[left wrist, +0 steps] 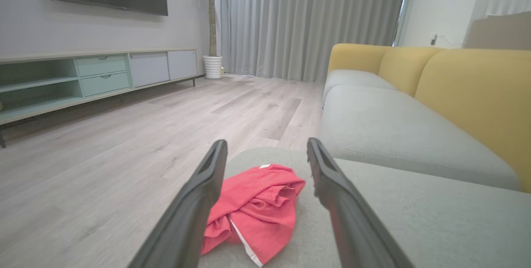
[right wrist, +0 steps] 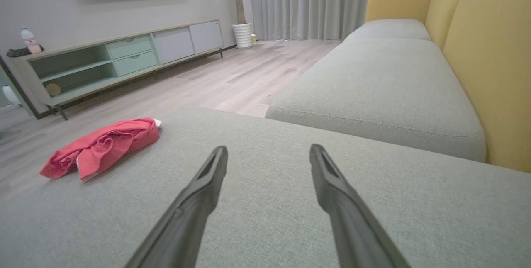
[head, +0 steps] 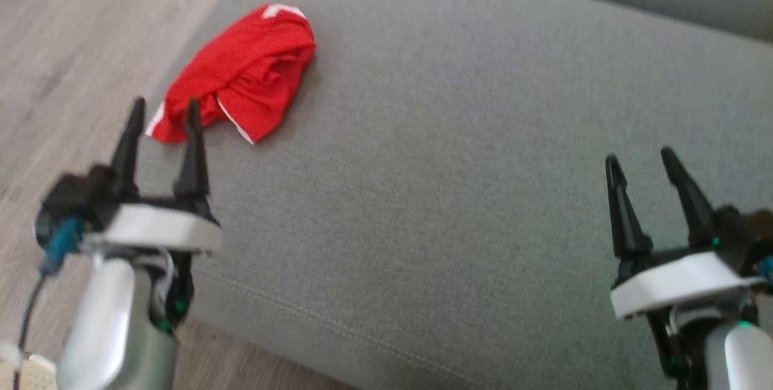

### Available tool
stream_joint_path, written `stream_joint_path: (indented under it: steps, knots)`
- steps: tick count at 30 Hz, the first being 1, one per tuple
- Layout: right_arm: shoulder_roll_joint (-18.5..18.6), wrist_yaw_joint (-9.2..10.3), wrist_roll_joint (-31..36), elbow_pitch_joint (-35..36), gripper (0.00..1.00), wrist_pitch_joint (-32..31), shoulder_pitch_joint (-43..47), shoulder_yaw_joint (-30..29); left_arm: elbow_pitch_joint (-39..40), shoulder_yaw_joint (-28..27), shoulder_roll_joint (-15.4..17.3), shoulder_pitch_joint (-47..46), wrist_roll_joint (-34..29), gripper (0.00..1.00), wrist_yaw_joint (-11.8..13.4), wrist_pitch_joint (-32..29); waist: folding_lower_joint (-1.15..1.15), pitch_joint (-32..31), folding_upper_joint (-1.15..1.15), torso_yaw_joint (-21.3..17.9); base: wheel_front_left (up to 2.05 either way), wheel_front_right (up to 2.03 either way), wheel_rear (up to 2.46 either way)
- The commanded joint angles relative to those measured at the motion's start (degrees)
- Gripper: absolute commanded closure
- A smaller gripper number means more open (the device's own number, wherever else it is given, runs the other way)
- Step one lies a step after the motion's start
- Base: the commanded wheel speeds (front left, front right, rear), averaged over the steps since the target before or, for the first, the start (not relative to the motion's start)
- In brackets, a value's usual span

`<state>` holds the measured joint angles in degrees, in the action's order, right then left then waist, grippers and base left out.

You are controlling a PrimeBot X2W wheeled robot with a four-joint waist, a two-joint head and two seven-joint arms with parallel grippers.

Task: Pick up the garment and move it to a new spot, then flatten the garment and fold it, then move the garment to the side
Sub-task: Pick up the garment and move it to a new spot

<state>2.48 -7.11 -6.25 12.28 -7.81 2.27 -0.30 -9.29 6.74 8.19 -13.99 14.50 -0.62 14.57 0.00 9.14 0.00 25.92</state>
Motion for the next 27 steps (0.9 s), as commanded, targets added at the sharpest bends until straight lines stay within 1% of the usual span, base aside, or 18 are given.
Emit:
stream_joint_path:
  steps: [1,6,10,16,19,22,23,24,25,27]
  knots:
    - [0.4,-0.37,0.85,2.75,0.0,-0.6,-3.03,1.81,-0.19,-2.86,1.17,-4.42,0.64,0.0,-0.56,0.42,0.0,3.65,0.0,-1.3,0.0,0.0,0.0]
    - [0.51,-0.37,3.68,4.44,0.0,-2.71,-7.64,4.4,-11.71,-4.78,2.27,-13.6,1.09,0.0,-2.98,0.42,0.0,9.6,0.0,-3.51,0.0,0.0,0.0]
    - [1.02,-0.37,4.44,4.65,0.0,-3.42,-10.57,6.0,-24.93,-5.08,3.62,-21.12,1.19,0.0,-4.54,0.42,0.0,12.69,0.0,-4.86,0.0,0.0,0.0]
    - [1.27,-0.37,4.38,3.93,0.0,-3.38,-12.91,7.55,-45.49,-3.73,6.1,-30.26,1.33,0.0,-5.97,-0.08,0.0,14.89,0.0,-7.09,0.0,0.0,0.0]
    - [1.2,-0.37,4.18,3.56,0.0,-3.13,-13.24,7.52,-53.28,-3.2,6.82,-33.09,1.94,0.0,-6.32,-2.45,0.0,15.46,0.0,-8.06,0.0,0.0,0.0]
    - [1.09,-0.37,3.84,3.28,0.0,-2.78,-13.47,7.69,-58.94,-3.33,7.53,-34.6,3.34,0.0,-6.6,-5.08,0.0,15.86,0.0,-9.21,0.0,0.0,0.0]
    - [1.05,-0.37,3.78,3.29,0.0,-2.68,-13.49,7.68,-60.18,-3.24,7.7,-34.9,3.74,0.08,-6.68,-5.95,0.0,16.03,0.0,-9.54,0.0,0.0,0.0]
    - [1.02,-0.37,3.79,3.29,0.0,-2.61,-13.5,7.55,-61.07,-3.08,7.81,-35.07,4.12,0.65,-6.74,-6.86,0.0,16.21,0.0,-9.85,0.0,0.0,0.0]
    - [0.99,-0.37,3.75,3.24,0.0,-2.56,-13.47,7.38,-61.58,-3.11,7.92,-35.2,4.65,1.0,-6.78,-7.13,0.0,16.31,0.0,-10.1,0.0,0.0,0.0]
    - [0.93,-0.37,3.77,3.32,0.0,-2.37,-13.43,6.96,-62.01,-2.88,8.02,-35.44,5.34,1.0,-6.82,-6.47,0.0,16.49,0.0,-10.33,0.0,0.0,0.0]
